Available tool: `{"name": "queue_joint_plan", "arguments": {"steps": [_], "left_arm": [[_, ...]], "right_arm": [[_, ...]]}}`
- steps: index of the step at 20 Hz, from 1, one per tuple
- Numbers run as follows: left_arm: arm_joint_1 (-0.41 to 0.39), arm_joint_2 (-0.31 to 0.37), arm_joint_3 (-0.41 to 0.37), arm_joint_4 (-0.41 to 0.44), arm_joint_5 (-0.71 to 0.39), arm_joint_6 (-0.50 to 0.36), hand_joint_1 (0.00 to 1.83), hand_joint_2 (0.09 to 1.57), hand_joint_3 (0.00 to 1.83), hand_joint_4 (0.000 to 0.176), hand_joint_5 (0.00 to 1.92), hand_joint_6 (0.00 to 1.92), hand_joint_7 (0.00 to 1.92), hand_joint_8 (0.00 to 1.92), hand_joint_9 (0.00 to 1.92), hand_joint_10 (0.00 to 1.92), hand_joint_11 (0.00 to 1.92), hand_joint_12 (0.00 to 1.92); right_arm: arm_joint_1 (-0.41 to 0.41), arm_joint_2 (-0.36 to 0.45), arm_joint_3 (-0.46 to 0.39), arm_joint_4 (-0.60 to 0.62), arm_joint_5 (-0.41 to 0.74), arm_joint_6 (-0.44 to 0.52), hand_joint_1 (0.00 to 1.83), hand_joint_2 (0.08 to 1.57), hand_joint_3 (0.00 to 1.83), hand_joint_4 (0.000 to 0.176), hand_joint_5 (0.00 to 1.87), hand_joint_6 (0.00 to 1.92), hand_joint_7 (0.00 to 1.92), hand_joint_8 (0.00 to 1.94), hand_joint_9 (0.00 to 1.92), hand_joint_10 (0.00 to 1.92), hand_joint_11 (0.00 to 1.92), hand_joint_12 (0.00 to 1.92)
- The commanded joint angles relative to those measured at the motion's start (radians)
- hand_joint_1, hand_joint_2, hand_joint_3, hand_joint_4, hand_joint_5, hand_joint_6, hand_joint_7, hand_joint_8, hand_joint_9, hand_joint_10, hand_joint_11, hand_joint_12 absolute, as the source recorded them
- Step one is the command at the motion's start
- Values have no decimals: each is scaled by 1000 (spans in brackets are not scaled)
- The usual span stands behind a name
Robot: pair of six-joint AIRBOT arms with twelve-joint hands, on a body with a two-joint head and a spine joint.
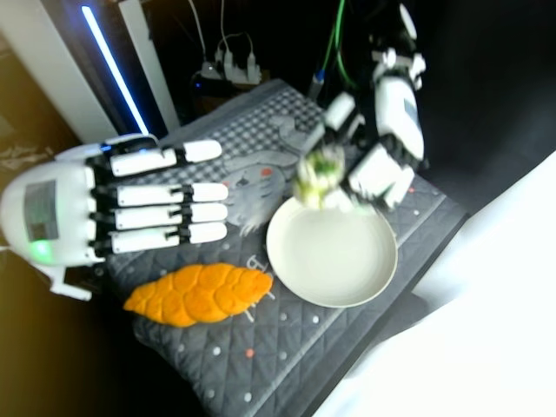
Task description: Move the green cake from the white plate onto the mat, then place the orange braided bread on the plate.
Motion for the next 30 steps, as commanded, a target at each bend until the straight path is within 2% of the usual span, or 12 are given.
{"name": "queue_joint_plan", "arguments": {"steps": [1,2,4,5,6,12,14,18,22,28,29,30], "left_arm": [[3,21,-11,-58,-106,0,1242,1068,1,2,1126,800,1033,841,1047,45,536,1064],[21,48,-38,-57,-132,1,1241,1074,0,0,1122,818,1005,876,1024,25,504,1093],[58,93,-82,-54,-155,8,1192,1030,0,0,1170,650,1023,163,1002,6,494,1210],[70,110,-98,-55,-163,13,1234,1045,1,0,1187,625,1059,708,1079,37,568,1217],[90,135,-125,-58,-171,27,1242,1047,0,21,1189,588,1076,842,1134,59,642,1173],[177,227,-232,-61,-177,92,1248,1071,0,0,1096,656,1078,965,1177,178,645,1310],[205,235,-244,-60,-164,94,1259,1080,6,0,1134,535,1009,1127,928,590,503,1456],[230,233,-255,-51,-87,159,1244,1092,1,0,1092,641,999,1117,816,909,548,1494],[251,207,-235,-45,-45,160,1257,1041,0,0,1301,358,1043,963,905,740,644,1353],[301,201,-214,-79,-32,145,1254,1048,0,0,1252,417,1051,979,888,666,599,1332],[302,202,-214,-79,-31,145,1232,1073,9,12,1126,671,1009,1006,853,648,599,1306],[305,206,-218,-80,-34,145,1152,1080,2,0,1054,840,860,586,762,603,503,1311]], "right_arm": [[4,11,-3,46,118,4,690,837,0,153,315,13,424,8,386,10,267,62],[4,11,-5,51,118,4,671,830,0,157,298,5,421,5,386,9,271,64],[4,11,-8,55,118,4,700,790,0,168,312,8,415,3,381,6,254,57],[4,11,-8,56,118,4,720,788,0,151,317,9,414,3,391,9,249,55],[4,11,-9,57,118,4,722,776,0,157,322,9,415,3,395,9,249,56],[4,15,-10,58,118,4,663,778,0,154,305,4,368,1,357,2,267,60],[4,15,-10,59,118,4,664,790,0,140,301,1,361,0,346,1,262,56],[4,17,-10,58,117,4,609,830,10,140,338,12,352,4,369,8,317,70],[4,17,-10,58,117,4,595,831,6,133,343,6,323,0,343,0,307,56],[4,13,-10,57,116,4,667,780,0,139,382,1,369,0,356,2,282,31],[4,13,-10,57,116,4,681,760,0,147,380,0,343,0,349,0,278,28],[4,13,-11,57,116,4,681,747,0,157,373,0,340,1,343,0,269,23]]}}
